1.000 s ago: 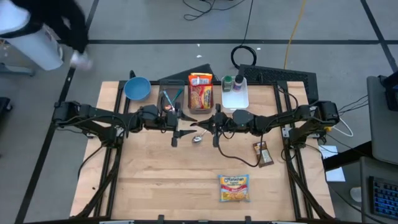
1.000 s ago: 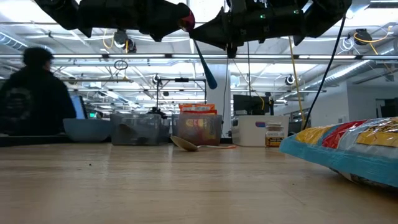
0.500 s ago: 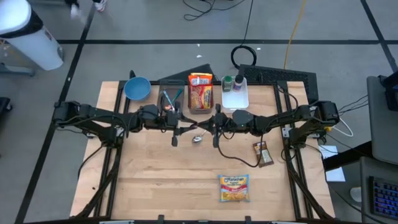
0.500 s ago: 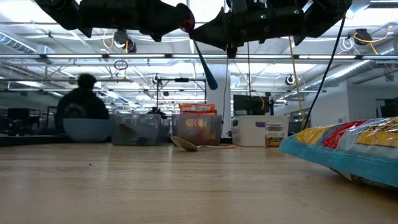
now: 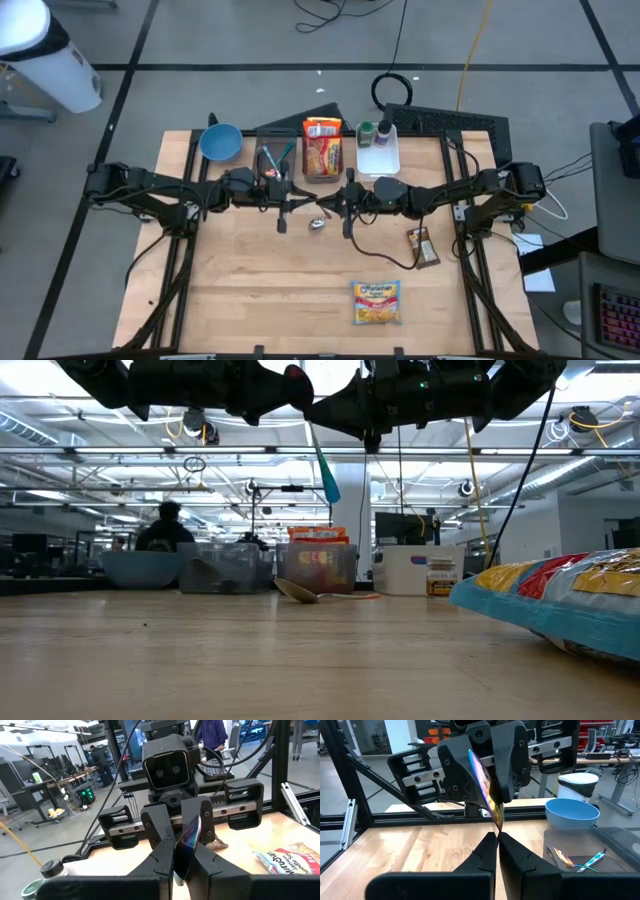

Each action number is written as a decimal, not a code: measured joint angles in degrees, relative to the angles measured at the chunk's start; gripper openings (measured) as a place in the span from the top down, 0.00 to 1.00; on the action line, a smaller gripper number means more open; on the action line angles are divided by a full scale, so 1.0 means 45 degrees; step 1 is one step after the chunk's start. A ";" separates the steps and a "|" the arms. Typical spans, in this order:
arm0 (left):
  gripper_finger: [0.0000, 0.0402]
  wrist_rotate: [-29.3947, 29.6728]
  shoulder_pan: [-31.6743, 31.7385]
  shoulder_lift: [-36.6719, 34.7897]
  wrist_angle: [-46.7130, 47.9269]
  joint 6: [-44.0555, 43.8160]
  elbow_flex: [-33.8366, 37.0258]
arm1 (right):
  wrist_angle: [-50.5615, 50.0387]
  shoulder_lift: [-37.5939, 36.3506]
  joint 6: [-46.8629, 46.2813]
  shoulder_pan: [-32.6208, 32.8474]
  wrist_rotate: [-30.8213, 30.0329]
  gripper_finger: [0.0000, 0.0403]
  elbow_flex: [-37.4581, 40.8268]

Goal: Pick & Place Food Item
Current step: Put the blue spoon into the left black bin

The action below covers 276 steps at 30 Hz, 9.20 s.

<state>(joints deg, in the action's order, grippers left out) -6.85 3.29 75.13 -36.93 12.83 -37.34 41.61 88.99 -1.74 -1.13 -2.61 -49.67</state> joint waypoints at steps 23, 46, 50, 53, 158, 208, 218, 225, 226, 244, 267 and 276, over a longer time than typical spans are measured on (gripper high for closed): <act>0.98 0.0361 -0.0024 -0.0010 0.0750 0.0378 0.0024 | 0.0123 -0.0003 0.0065 -0.0019 0.0602 0.70 0.0000; 0.98 0.3675 0.2666 -0.3430 0.5740 0.2907 -0.0152 | -0.0458 -0.0136 0.0172 -0.0102 0.0593 0.40 0.0000; 0.95 0.3676 0.3920 -0.3292 0.7831 0.2948 -0.1122 | -0.0709 -0.0136 0.0200 -0.0102 0.0593 0.41 0.0000; 0.98 0.3552 0.4696 -0.2857 0.9048 0.3210 -0.2003 | -0.0939 -0.0136 0.0168 -0.0102 0.0593 0.41 0.0000; 0.93 0.0516 0.1486 -0.0879 0.4460 0.2667 -0.3269 | 0.3368 0.0772 -0.0694 -0.2055 0.1987 0.88 0.0976; 0.34 0.0190 0.2110 -0.2730 0.6854 -0.6986 -0.3266 | -0.0480 0.0452 0.7887 -0.0672 -0.5293 1.00 0.0127; 0.34 0.0343 0.3214 -0.2173 0.7599 -1.0601 -0.3269 | -0.0051 0.0447 1.4570 0.0708 -0.9555 1.00 -0.0706; 0.34 -0.1281 0.3377 -0.1649 0.6722 -1.1903 -0.3269 | 0.1496 0.0447 1.6348 0.0544 -1.0115 1.00 -0.0714; 0.34 -0.1460 0.3343 -0.1590 0.6546 -1.2012 -0.3269 | 0.1814 0.0447 1.6676 0.0515 -1.0151 1.00 -0.0714; 0.34 -0.3808 0.2946 -0.1530 0.4728 -1.2799 -0.3264 | 0.3712 0.0447 1.8664 0.0398 -0.9729 1.00 -0.0719; 0.60 -0.4138 0.2239 -0.1530 0.4085 -1.2785 -0.3259 | 0.4183 0.0447 1.9844 0.0248 -0.8619 1.00 -0.0724; 0.78 -0.4124 0.2249 -0.1530 0.4085 -1.2652 -0.3259 | 0.4137 0.0447 1.9915 0.0253 -0.8636 1.00 -0.0724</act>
<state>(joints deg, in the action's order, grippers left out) -25.41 13.41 68.25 -18.55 -44.11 -52.01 60.23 91.00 87.88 0.01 -41.47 -52.93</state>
